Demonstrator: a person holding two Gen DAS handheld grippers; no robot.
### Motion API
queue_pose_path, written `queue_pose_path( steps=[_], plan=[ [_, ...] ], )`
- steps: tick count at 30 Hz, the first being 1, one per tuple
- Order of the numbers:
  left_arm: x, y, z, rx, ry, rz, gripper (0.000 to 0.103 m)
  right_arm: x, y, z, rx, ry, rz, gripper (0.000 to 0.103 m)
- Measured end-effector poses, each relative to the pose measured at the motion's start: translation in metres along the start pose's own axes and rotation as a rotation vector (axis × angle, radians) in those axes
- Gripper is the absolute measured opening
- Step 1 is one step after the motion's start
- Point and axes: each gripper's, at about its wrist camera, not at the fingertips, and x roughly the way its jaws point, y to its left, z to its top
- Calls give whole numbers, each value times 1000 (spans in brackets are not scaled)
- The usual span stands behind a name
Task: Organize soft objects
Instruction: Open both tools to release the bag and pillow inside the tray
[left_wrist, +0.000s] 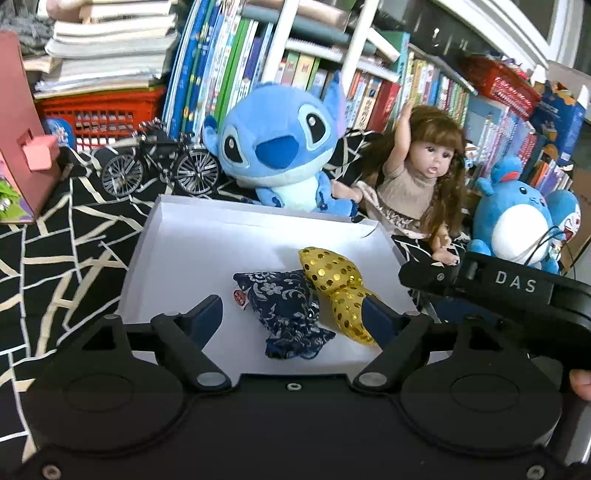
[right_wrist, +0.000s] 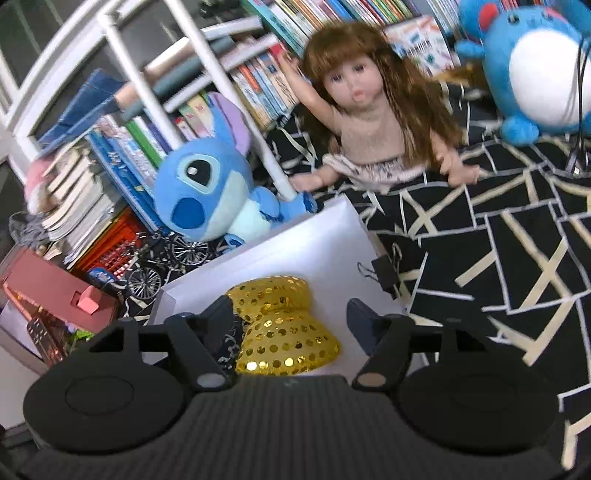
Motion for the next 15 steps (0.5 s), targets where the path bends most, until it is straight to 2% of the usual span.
queue_pose_path(
  steps=[5, 15],
  plan=[
    [-30, -3, -14, 31, -46, 1, 87, -29, 4, -10, -91, -58, 29, 87],
    [-74, -9, -51, 58, -90, -27, 89, -78, 2, -45, -254, -156, 56, 90]
  ],
)
